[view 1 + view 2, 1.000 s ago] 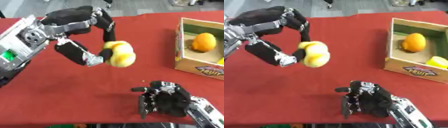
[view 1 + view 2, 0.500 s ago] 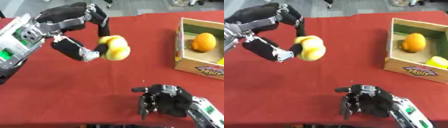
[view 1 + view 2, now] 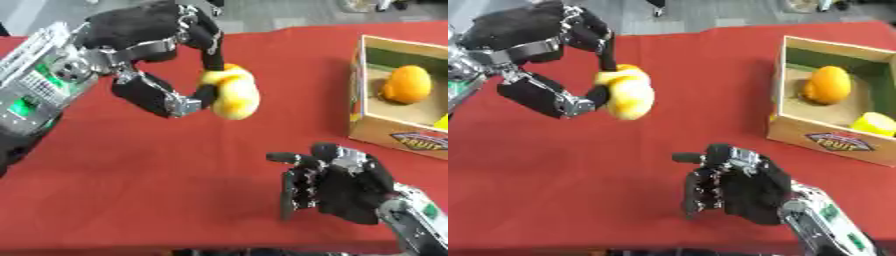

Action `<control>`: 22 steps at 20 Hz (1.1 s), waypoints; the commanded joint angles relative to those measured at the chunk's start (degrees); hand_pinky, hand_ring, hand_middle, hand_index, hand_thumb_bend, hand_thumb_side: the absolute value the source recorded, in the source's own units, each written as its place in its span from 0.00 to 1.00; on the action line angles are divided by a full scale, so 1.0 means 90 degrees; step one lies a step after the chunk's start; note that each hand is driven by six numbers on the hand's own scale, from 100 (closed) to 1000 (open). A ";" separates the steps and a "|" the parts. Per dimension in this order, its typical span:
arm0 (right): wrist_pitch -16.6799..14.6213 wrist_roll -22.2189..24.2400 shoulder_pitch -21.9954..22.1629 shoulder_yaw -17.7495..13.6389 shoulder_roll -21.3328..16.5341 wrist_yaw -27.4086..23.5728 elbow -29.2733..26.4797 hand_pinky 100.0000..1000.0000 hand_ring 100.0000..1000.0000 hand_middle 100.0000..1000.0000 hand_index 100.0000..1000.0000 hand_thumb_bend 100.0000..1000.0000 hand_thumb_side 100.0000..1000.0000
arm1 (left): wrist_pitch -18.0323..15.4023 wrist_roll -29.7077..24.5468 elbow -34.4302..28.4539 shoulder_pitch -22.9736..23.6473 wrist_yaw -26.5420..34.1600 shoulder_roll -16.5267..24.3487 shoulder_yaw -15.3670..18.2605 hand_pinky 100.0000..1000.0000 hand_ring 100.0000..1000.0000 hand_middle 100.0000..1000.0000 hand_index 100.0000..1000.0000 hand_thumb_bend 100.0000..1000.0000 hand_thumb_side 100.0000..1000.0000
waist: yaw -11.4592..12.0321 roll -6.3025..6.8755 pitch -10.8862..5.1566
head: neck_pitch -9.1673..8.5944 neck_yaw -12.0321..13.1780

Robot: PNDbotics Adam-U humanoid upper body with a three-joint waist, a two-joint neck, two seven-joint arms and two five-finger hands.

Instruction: Pick up the objects with one hand, pass them to the other hand, and then place them into the box on the other side of the table.

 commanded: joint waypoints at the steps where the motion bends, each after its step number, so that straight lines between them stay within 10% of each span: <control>1: -0.0018 -0.0677 -0.0143 -0.0004 -0.0172 -0.0438 -0.0380 0.58 0.54 0.46 1.00 0.17 0.63 | 0.0006 0.0177 0.0019 -0.0155 -0.0144 0.0016 0.0112 0.61 0.48 0.43 0.48 0.00 0.10 | 0.0014 0.0039 -0.0112 | -0.0018 -0.0001; 22: -0.0244 -0.1502 -0.0382 -0.0104 -0.0250 -0.0818 -0.0686 0.59 0.54 0.40 1.00 0.11 0.62 | 0.0456 0.0924 0.0196 -0.0420 -0.0758 -0.0315 0.0126 0.61 0.47 0.42 0.46 0.00 0.09 | 0.0177 0.0073 -0.0135 | -0.0018 -0.0059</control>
